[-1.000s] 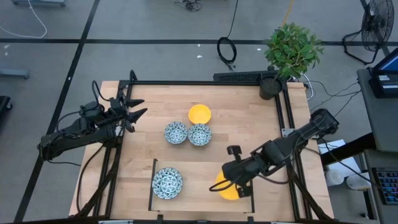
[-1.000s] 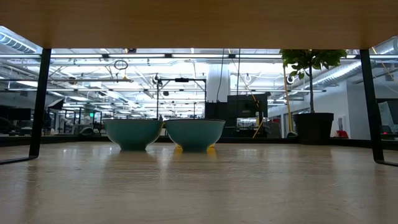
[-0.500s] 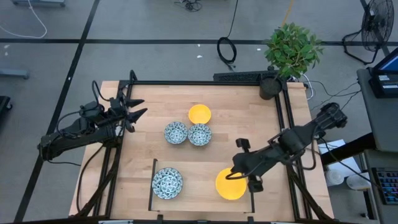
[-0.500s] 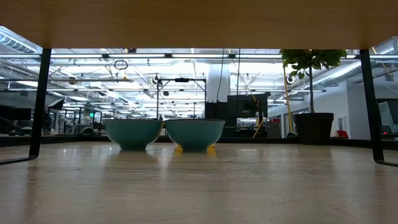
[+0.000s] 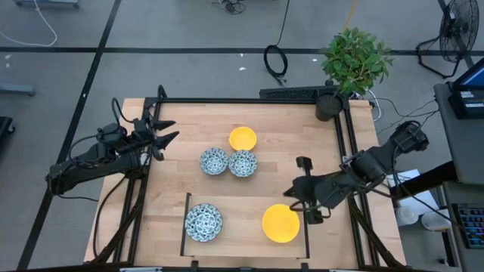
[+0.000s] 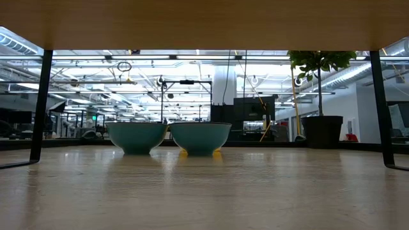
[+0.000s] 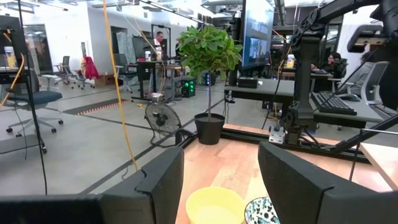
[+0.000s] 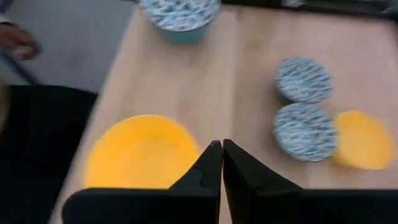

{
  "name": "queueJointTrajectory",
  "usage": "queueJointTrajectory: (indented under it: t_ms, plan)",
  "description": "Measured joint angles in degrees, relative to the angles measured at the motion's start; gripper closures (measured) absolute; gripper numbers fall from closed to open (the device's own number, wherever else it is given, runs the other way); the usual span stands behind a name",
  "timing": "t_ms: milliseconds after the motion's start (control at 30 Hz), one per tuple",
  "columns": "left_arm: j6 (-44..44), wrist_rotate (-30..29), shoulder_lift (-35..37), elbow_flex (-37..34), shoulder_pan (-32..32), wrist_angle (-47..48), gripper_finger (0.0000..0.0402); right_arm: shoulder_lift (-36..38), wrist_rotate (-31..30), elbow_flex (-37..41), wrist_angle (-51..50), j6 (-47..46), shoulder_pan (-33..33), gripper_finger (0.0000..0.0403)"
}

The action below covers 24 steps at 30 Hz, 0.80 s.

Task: Pick & Place Mini bowls
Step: Stack the yellow bowl on the yellow bowl on the shelf

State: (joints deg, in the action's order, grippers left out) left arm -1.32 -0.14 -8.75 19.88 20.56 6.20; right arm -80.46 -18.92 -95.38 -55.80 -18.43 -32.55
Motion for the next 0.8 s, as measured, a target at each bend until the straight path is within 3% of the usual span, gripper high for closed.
queueJointTrajectory:
  t_ms: [200,467,667,800]
  plan:
    - [0.0,0.0,0.0,0.0,0.0,0.0,0.0190,5.6,-10.8,10.3,9.1,4.8,-0.7,0.0402]
    - [0.0,0.0,0.0,0.0,0.0,0.0,0.0190,15.8,-25.7,33.2,41.9,23.1,1.6,0.0401]
    - [0.0,0.0,0.0,0.0,0.0,0.0,0.0190,19.2,-26.2,51.5,74.2,39.6,4.4,0.0402]
    - [0.0,0.0,0.0,0.0,0.0,0.0,0.0190,20.2,-27.7,60.3,90.0,43.7,6.5,0.0402]
